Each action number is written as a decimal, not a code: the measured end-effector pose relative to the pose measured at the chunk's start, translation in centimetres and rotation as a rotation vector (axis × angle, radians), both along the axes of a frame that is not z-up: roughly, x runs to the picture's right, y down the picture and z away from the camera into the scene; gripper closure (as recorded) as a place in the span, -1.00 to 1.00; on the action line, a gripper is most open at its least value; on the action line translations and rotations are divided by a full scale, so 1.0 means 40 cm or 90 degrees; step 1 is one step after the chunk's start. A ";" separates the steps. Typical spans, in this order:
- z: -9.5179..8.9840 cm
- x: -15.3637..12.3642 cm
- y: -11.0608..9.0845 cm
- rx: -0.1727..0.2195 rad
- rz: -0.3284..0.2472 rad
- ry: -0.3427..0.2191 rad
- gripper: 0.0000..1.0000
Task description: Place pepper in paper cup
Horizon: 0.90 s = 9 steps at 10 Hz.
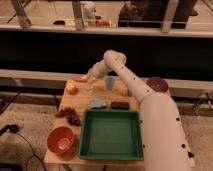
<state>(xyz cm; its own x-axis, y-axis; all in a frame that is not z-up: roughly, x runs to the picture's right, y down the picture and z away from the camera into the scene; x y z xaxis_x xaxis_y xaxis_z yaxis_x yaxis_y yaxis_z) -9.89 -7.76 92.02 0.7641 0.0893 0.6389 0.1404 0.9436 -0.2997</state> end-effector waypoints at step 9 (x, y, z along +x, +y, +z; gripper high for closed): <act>0.053 0.035 -0.047 0.013 0.006 0.027 1.00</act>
<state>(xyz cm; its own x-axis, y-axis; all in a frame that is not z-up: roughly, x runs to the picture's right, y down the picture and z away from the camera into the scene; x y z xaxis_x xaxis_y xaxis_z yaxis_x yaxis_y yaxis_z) -8.50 -9.63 94.16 0.7895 0.0831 0.6081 0.1197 0.9509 -0.2853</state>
